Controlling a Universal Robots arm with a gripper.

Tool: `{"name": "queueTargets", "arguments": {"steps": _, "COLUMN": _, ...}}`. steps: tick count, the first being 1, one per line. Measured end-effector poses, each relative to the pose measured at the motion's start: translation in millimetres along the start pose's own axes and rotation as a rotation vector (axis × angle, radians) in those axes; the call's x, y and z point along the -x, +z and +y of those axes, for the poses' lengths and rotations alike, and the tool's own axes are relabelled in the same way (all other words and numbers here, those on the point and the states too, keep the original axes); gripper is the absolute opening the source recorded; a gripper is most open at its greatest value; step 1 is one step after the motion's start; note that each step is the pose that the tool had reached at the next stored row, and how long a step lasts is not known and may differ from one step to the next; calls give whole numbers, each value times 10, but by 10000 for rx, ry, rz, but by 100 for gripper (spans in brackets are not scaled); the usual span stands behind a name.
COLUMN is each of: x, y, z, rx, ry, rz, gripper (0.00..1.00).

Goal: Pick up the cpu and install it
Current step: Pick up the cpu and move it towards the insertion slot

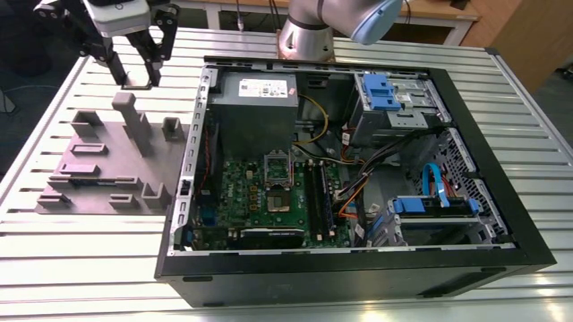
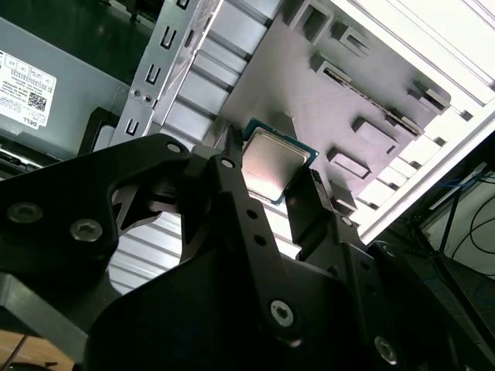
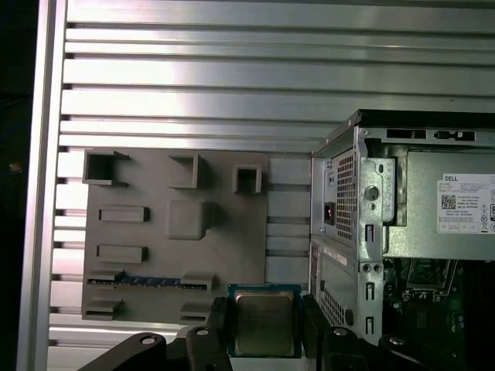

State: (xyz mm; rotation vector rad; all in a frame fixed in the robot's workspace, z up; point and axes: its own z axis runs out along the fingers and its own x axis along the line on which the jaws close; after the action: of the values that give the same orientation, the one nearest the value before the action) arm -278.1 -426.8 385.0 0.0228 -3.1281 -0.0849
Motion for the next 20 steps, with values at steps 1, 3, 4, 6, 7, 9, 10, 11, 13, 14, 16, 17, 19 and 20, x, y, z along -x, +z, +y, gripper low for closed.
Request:
{"name": "queueTargets", "arguments": {"steps": 1, "x": 6, "y": -1, "z": 0, "rx": -1, "ry": -2, "rz": 1, "gripper": 47}}
{"name": "queueTargets", "arguments": {"steps": 3, "x": 22, "y": -1, "z": 0, "rx": -1, "ry": 1, "rz": 1, "gripper": 47}}
{"name": "queueTargets", "arguments": {"steps": 4, "x": 37, "y": -1, "z": 0, "rx": -1, "ry": 0, "rz": 0, "gripper": 47}}
{"name": "queueTargets", "arguments": {"steps": 6, "x": 77, "y": -2, "z": -1, "rx": -1, "ry": 1, "rz": 1, "gripper": 47}}
{"name": "queueTargets", "arguments": {"steps": 7, "x": 99, "y": -2, "z": -1, "rx": 0, "ry": 1, "rz": 0, "gripper": 47}}
{"name": "queueTargets", "arguments": {"steps": 9, "x": 142, "y": -2, "z": -2, "rx": 0, "ry": 0, "rz": 0, "gripper": 47}}
{"name": "queueTargets", "arguments": {"steps": 10, "x": 165, "y": -2, "z": -2, "rx": 0, "ry": 0, "rz": -1, "gripper": 47}}
{"name": "queueTargets", "arguments": {"steps": 11, "x": 190, "y": -3, "z": -3, "rx": 0, "ry": 0, "rz": 0, "gripper": 47}}
{"name": "queueTargets", "arguments": {"steps": 13, "x": 224, "y": -3, "z": -3, "rx": 0, "ry": 0, "rz": 0, "gripper": 47}}
{"name": "queueTargets", "arguments": {"steps": 14, "x": 226, "y": -3, "z": -3, "rx": 0, "ry": 0, "rz": 0, "gripper": 47}}
{"name": "queueTargets", "arguments": {"steps": 16, "x": 226, "y": -3, "z": -3, "rx": -1, "ry": 1, "rz": 0, "gripper": 47}}
{"name": "queueTargets", "arguments": {"steps": 17, "x": 226, "y": -3, "z": -3, "rx": 0, "ry": 1, "rz": 0, "gripper": 47}}
{"name": "queueTargets", "arguments": {"steps": 19, "x": 227, "y": -3, "z": -5, "rx": -2, "ry": 0, "rz": 0, "gripper": 47}}
{"name": "queueTargets", "arguments": {"steps": 20, "x": 227, "y": -4, "z": -12, "rx": -9, "ry": -1, "rz": 1, "gripper": 47}}
